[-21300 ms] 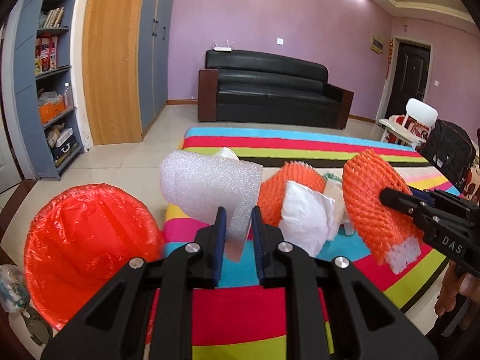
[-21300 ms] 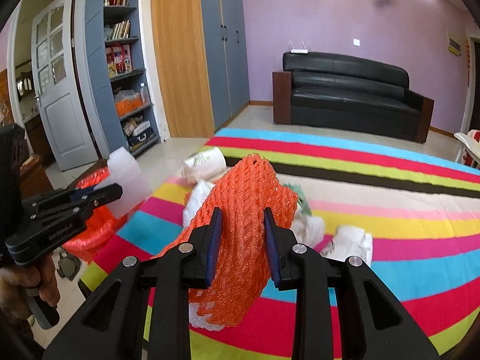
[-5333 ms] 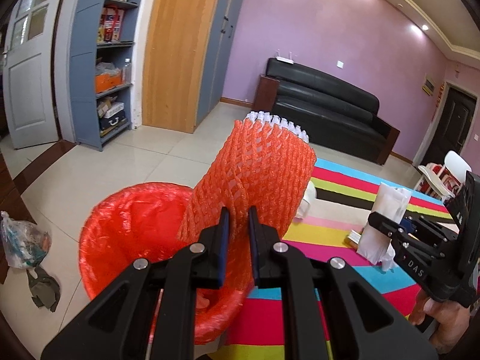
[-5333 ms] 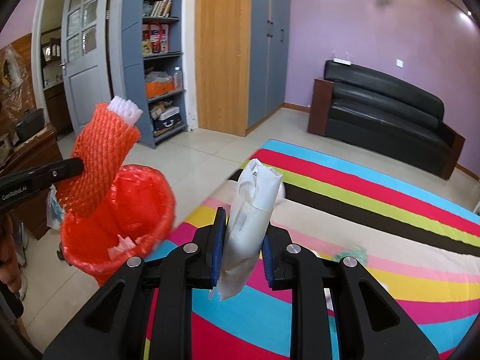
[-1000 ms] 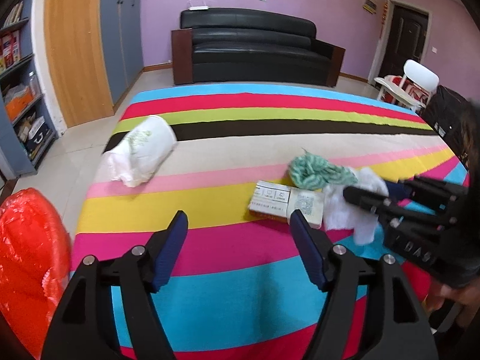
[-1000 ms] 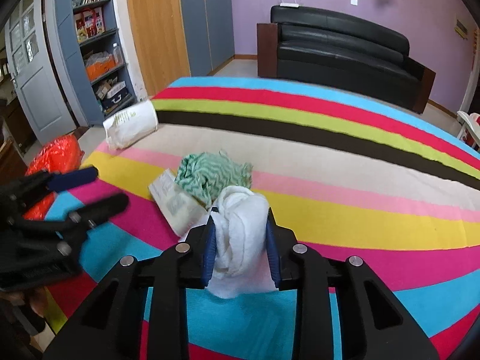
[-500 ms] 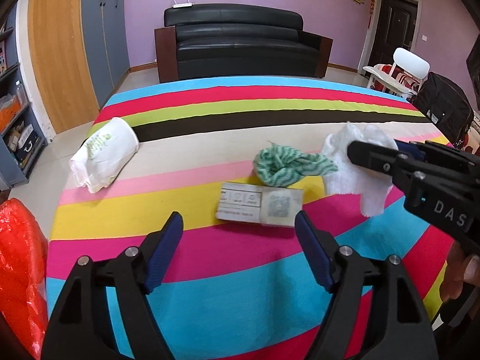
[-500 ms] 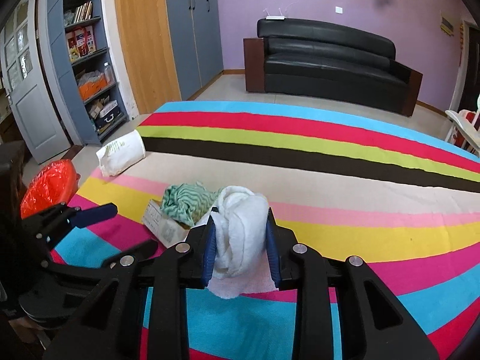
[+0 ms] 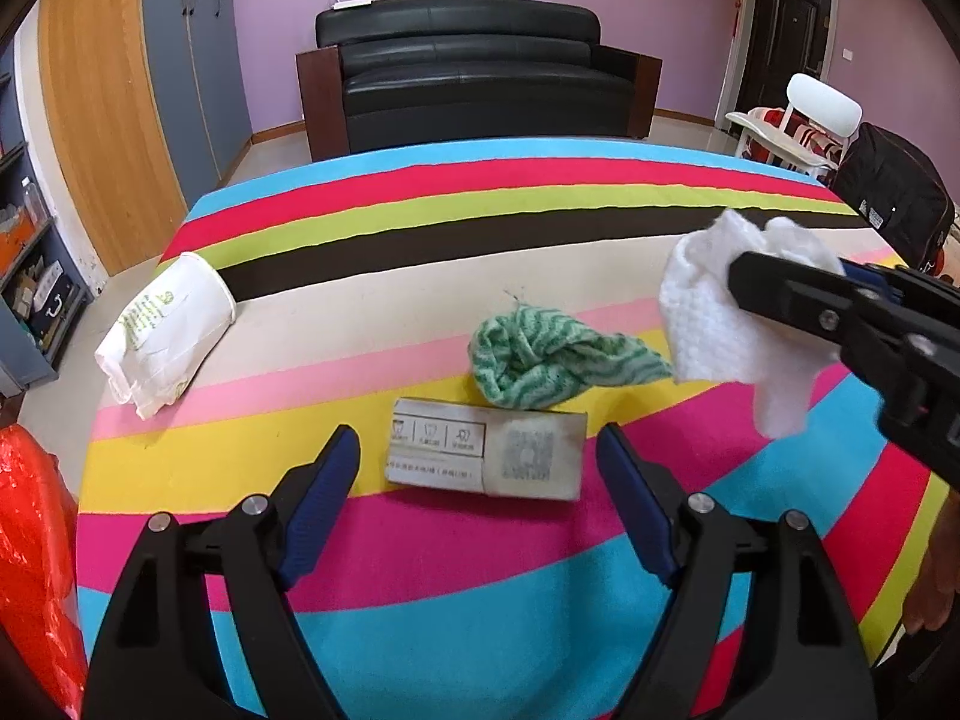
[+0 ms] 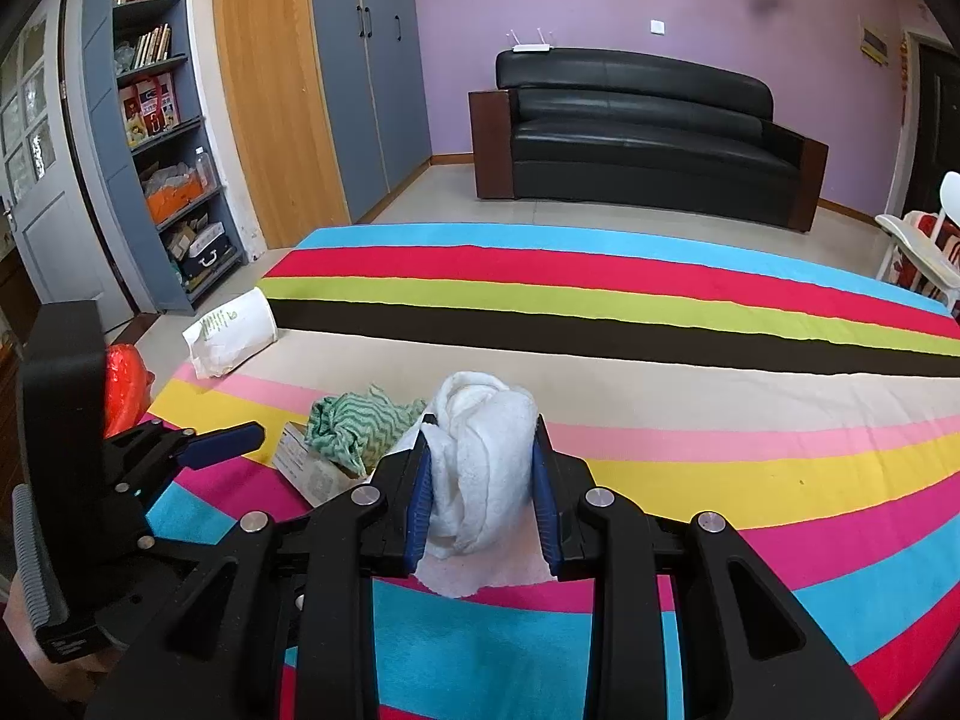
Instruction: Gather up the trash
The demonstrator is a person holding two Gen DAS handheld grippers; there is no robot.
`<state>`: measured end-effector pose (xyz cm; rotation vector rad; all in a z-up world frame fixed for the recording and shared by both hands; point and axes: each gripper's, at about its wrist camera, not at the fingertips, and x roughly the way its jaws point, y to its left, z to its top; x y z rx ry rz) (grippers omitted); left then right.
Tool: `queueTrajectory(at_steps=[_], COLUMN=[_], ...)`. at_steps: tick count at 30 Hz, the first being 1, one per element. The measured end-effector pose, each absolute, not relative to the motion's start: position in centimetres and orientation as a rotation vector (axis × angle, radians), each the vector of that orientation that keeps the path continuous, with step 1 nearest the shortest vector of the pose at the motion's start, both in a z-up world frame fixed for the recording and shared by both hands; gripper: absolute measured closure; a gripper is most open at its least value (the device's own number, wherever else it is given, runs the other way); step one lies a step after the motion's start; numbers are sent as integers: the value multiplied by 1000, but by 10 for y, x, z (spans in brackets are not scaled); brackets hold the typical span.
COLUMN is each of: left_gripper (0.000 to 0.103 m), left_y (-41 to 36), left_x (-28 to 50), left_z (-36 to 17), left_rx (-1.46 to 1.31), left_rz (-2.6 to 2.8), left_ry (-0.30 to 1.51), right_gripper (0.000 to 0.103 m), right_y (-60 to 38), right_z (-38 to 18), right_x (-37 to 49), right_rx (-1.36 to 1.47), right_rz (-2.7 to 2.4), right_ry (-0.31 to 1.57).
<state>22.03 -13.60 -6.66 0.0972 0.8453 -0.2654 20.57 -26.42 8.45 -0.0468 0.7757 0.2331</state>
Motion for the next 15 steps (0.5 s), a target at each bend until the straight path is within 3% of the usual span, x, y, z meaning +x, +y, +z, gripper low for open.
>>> queueTrajectory(at_steps=[2, 5, 15], left_gripper=[26, 36, 37], left_y=[-137, -136, -115], left_x=[224, 225, 205], left_z=[-69, -72, -66], left_rx=[105, 115, 81], left_rz=[-265, -262, -234], left_ry=[854, 865, 854], right_gripper=[75, 75, 75], right_y=[-265, -266, -262], right_z=[85, 86, 88], right_x=[206, 204, 201], right_rx=[-44, -42, -47], right_rz=[235, 236, 253], right_ry=[774, 772, 768])
